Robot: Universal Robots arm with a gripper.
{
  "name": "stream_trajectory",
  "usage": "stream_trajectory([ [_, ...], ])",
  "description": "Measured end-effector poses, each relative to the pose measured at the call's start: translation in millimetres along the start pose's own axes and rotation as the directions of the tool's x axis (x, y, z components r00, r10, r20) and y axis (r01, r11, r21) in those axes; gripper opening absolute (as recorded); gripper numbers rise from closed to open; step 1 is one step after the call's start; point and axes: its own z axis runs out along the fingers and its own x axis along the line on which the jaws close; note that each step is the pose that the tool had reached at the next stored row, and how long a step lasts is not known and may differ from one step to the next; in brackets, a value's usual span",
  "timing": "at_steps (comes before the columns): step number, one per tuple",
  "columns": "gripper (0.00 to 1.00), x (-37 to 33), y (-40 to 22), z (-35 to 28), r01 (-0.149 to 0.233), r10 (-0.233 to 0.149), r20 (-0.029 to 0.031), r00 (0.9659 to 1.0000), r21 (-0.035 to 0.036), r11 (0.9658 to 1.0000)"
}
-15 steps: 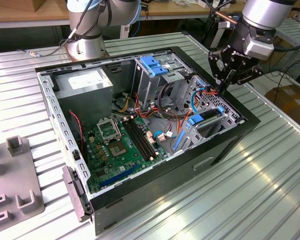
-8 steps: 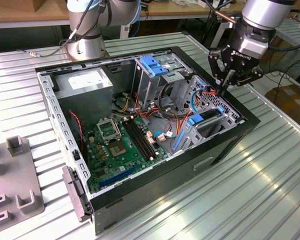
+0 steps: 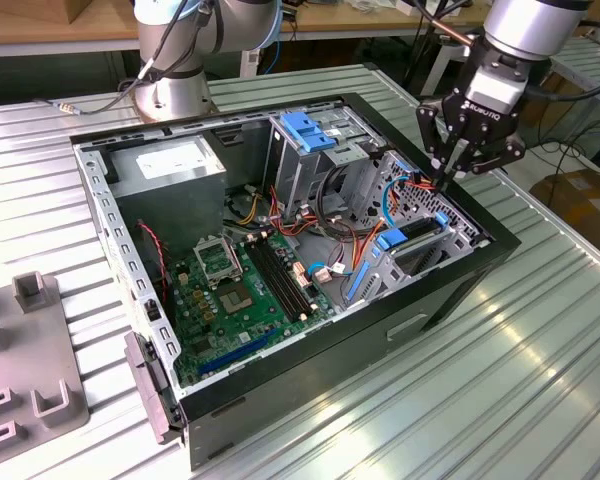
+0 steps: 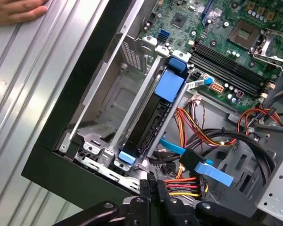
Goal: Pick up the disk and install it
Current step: 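Insert the first disk wire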
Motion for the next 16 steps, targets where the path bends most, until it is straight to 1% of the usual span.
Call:
stream_trajectory([
  [1,0.17,-0.2,0.3,0.1,-0.003,0.003,0.0000,1.0000,-0.0002,1.0000],
  [2,0.17,-1.5,2.8,0.0,-0.004,0.004,-0.0001,1.0000,-0.0004,1.0000],
  [3,0.17,-3.8,7.6,0.0,-0.004,0.004,0.0000,1.0000,-0.0003,1.0000],
  [4,0.17,-4.7,9.5,0.0,-0.006,0.006,0.0000,1.0000,-0.0003,1.0000],
  [5,0.17,-4.7,9.6,0.0,-0.011,0.011,-0.0001,0.9999,-0.0006,0.9999],
  [6,0.17,-4.7,9.6,0.2,-0.026,0.026,-0.0001,0.9997,-0.0012,0.9997],
  [7,0.17,-4.9,9.6,0.6,-0.071,0.071,-0.0006,0.9975,-0.0032,0.9974],
  [9,0.17,-4.8,9.6,1.0,-0.103,0.103,-0.0010,0.9947,-0.0045,0.9947],
  [11,0.17,-4.9,9.6,1.7,-0.137,0.137,-0.0015,0.9905,-0.0061,0.9905],
  [13,0.17,-4.9,9.6,2.2,-0.169,0.169,-0.0020,0.9856,-0.0075,0.9856],
  [14,0.17,-4.9,9.6,2.5,-0.193,0.193,-0.0023,0.9813,-0.0084,0.9813],
  [15,0.17,-4.9,9.6,2.6,-0.202,0.202,-0.0024,0.9794,-0.0089,0.9793],
  [16,0.17,-4.9,9.7,2.7,-0.207,0.207,-0.0024,0.9784,-0.0090,0.9784],
])
